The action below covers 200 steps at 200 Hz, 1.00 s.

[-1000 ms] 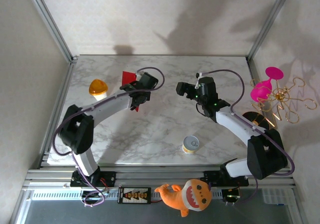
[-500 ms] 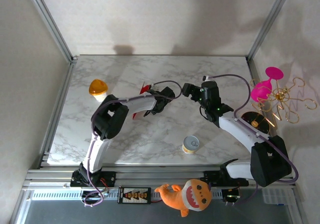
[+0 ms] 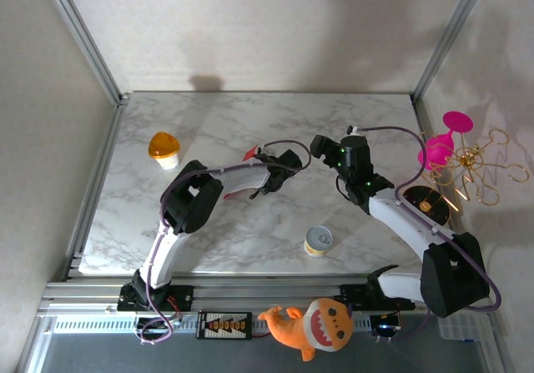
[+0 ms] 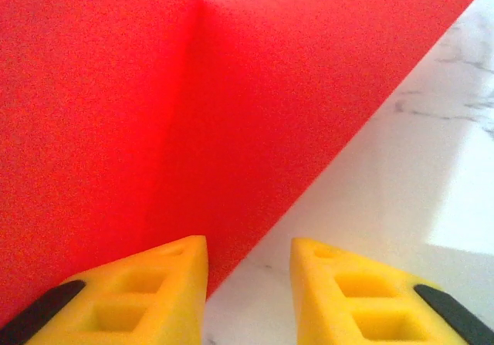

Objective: Fold a paper plane with a square sheet of paper (pick it up from the middle)
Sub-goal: Turn over the paper at the center of the table.

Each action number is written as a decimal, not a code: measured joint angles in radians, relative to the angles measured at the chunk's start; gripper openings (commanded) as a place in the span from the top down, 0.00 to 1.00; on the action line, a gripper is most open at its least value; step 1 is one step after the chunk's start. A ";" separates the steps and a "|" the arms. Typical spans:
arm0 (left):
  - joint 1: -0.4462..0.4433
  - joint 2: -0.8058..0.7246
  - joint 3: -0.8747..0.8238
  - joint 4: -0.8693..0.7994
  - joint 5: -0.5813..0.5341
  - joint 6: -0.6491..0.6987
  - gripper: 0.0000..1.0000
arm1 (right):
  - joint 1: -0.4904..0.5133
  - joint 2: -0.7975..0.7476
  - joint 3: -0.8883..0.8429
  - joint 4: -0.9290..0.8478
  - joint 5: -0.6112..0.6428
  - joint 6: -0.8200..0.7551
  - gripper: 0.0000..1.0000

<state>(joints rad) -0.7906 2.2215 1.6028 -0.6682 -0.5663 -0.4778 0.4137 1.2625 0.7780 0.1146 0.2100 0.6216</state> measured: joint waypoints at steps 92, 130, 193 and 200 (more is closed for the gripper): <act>-0.010 -0.258 -0.124 0.207 0.501 -0.134 0.61 | -0.036 0.000 0.000 -0.015 0.026 0.045 0.04; 0.058 -0.419 -0.271 0.312 0.597 -0.164 0.68 | -0.036 0.018 0.000 -0.013 -0.018 0.040 0.02; 0.264 -0.463 -0.499 0.366 0.633 -0.181 0.77 | -0.036 0.130 0.026 -0.028 -0.129 0.023 0.06; 0.270 -0.460 -0.500 0.366 0.639 -0.181 0.78 | -0.036 0.148 0.037 -0.037 -0.135 0.026 0.07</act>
<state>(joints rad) -0.5201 1.7611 1.1027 -0.3019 0.0727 -0.6586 0.3775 1.4109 0.8146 0.0780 0.0746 0.6476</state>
